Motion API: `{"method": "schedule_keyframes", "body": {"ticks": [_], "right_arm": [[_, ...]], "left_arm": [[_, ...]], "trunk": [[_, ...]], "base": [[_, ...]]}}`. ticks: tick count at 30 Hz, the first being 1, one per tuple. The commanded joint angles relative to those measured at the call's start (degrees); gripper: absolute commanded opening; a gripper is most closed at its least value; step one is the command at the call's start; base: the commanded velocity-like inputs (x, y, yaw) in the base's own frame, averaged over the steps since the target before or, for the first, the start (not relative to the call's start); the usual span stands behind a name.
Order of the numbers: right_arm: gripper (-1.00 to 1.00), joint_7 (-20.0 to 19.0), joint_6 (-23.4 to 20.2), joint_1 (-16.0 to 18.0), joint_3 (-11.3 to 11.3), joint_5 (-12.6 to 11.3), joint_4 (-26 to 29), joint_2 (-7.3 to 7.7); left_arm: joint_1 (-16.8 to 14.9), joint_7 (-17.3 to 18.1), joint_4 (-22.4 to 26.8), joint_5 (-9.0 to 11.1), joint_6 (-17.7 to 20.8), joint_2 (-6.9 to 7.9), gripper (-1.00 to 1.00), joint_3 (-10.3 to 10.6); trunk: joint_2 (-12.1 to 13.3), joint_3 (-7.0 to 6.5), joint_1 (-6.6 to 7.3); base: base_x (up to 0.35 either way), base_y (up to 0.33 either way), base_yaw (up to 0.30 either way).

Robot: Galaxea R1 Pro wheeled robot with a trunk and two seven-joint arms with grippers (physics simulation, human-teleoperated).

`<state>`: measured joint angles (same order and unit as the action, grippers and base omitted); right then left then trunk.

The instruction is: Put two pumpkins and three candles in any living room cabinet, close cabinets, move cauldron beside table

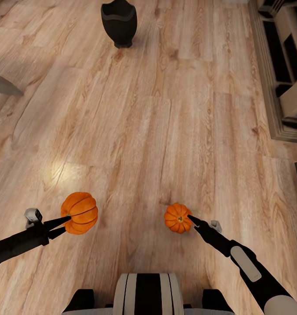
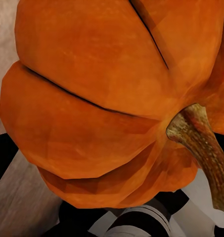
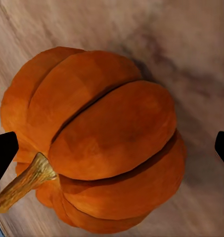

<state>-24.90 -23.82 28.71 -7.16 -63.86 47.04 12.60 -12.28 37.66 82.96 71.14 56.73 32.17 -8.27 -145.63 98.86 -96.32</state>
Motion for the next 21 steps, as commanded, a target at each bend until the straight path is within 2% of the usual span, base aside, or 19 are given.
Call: {"method": "schedule_keyframes", "body": {"ticks": [1,12,14,17,21], "right_arm": [[1.0,0.0,-0.18,0.03,-0.13,-0.46,-0.01,0.05],[1.0,0.36,-0.26,0.01,-0.29,-0.3,0.03,-0.28],[1.0,0.37,-0.26,0.02,-0.27,0.46,0.05,-0.29],[1.0,0.36,-0.33,-0.01,-0.21,3.22,-0.08,-0.32],[1.0,0.45,-0.35,-0.01,-0.16,3.98,-0.14,-0.31]], "left_arm": [[-0.03,0.14,0.01,0.14,0.31,0.0,-1.0,-0.05],[-0.03,0.13,0.01,0.14,0.31,0.0,-1.0,-0.05],[-0.03,0.13,0.01,0.14,0.31,0.0,-1.0,-0.05],[-0.03,0.13,0.01,0.14,0.31,0.0,-1.0,-0.07],[-0.03,0.15,-0.07,0.64,0.31,0.0,-1.0,-0.08]], "trunk": [[-0.03,0.25,-0.01],[-0.05,0.7,-0.07],[-0.05,0.7,-0.07],[-0.05,0.7,-0.07],[-0.05,0.7,-0.07]], "base": [[0.0,0.0,0.0],[0.0,0.0,0.0],[0.0,0.0,0.0],[0.0,0.0,0.0],[0.0,0.05,0.0]]}}
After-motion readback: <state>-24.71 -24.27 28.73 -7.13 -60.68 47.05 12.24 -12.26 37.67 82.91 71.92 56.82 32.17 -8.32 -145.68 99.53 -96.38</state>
